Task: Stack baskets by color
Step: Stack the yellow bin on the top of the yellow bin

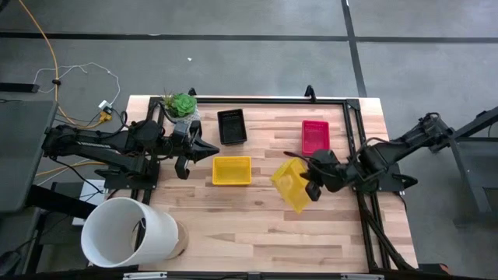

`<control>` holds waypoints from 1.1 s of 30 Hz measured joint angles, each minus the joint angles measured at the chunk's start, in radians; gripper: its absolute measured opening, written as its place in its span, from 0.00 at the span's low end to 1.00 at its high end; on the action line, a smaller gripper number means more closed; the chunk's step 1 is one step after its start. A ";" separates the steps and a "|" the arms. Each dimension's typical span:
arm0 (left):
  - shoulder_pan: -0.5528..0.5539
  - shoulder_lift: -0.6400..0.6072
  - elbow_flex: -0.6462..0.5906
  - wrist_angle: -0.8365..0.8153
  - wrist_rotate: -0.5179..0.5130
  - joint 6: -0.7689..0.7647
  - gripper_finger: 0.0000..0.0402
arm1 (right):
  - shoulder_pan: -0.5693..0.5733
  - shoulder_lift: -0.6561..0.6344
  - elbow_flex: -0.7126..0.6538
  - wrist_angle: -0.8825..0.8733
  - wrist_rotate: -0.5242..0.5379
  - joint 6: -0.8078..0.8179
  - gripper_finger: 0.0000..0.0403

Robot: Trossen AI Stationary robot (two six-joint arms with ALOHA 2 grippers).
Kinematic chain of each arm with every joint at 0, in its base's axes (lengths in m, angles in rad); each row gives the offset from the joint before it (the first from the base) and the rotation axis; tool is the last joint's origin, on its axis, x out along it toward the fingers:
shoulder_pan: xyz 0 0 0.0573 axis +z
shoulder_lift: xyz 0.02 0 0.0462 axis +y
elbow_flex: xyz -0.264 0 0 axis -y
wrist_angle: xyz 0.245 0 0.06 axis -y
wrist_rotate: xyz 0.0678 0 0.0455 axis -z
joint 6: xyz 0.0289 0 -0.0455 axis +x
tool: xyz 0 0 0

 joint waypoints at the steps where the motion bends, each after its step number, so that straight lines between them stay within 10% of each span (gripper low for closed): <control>1: 0.000 0.000 0.000 0.000 0.000 0.000 0.00 | -0.004 0.000 0.000 0.001 -0.001 -0.009 0.00; 16: 0.000 -0.026 0.000 0.036 0.000 -0.008 0.00 | -0.245 0.135 0.011 0.249 -0.226 -0.445 0.00; 33: 0.002 -0.037 0.000 0.058 -0.063 0.000 0.00 | -0.429 0.634 0.441 0.298 -0.330 -1.147 0.00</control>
